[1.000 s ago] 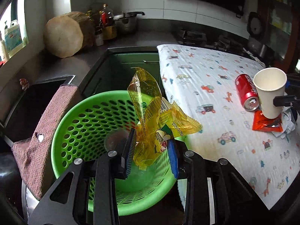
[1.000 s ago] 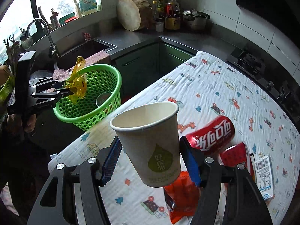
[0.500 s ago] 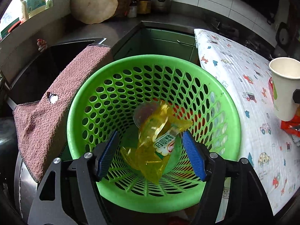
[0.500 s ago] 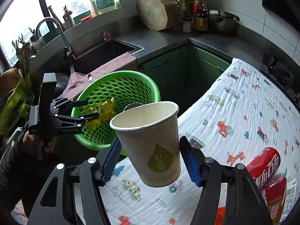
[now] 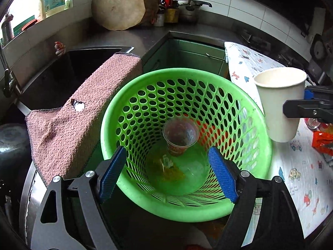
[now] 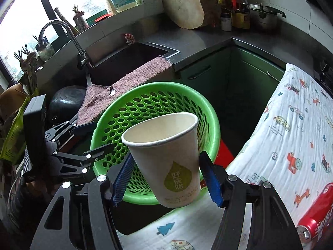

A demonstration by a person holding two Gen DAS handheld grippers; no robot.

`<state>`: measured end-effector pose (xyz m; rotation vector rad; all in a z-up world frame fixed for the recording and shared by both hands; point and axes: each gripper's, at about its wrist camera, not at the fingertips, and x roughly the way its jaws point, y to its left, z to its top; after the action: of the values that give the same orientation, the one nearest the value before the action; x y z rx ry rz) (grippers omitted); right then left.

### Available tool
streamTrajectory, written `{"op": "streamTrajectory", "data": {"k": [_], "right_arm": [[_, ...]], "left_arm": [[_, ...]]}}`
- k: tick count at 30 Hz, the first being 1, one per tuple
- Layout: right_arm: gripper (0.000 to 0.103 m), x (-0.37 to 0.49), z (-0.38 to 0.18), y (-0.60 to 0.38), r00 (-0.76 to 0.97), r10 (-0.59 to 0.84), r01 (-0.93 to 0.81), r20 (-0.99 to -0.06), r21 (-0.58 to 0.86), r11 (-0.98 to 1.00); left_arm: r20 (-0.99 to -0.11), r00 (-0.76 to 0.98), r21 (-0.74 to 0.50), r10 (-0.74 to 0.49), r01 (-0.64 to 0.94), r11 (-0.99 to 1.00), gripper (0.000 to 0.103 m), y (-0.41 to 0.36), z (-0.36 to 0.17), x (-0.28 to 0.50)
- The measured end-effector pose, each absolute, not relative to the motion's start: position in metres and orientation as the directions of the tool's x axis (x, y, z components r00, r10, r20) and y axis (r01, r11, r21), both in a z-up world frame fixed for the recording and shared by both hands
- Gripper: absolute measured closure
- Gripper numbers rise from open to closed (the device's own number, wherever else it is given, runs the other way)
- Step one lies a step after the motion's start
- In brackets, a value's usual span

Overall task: Collect trash
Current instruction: 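Drop the yellow bag into the green basket with the left tool while the right tool drops the white cup, then grasp the orange snack bag with the right tool while the left tool grasps the red Coca-Cola can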

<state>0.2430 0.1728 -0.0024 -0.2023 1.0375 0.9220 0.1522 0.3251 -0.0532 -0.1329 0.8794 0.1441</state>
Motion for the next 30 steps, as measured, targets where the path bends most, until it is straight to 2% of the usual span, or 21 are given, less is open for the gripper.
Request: {"op": "streamTrajectory", "data": {"k": [4, 8, 14, 22, 30], "right_arm": [[0.037, 0.241, -0.012, 0.187, 0.171, 0.565, -0.732, -0.807, 0.280, 0.621], [0.026, 0.240, -0.014, 0.191, 0.171, 0.579, -0.720, -0.797, 0.300, 0.626], [0.022, 0.229, -0.002, 0.171, 0.198, 0.599, -0.718, -0.776, 0.301, 0.628], [0.015, 0.205, 0.008, 0.105, 0.278, 0.568, -0.694, -0.774, 0.248, 0.676], [0.012, 0.198, 0.010, 0.013, 0.316, 0.445, -0.643, -0.838, 0.155, 0.750]], "left_arm": [[-0.770, 0.633, -0.061, 0.075, -0.190, 0.980, 0.020, 0.328, -0.052, 0.145], [-0.771, 0.632, -0.062, 0.073, -0.189, 0.980, 0.020, 0.326, -0.051, 0.141], [-0.768, 0.637, -0.065, 0.063, -0.175, 0.982, 0.019, 0.320, -0.048, 0.139], [-0.762, 0.647, -0.070, 0.026, -0.122, 0.990, 0.018, 0.295, -0.046, 0.142], [-0.755, 0.655, -0.079, -0.021, -0.059, 0.995, 0.017, 0.261, -0.038, 0.150]]}}
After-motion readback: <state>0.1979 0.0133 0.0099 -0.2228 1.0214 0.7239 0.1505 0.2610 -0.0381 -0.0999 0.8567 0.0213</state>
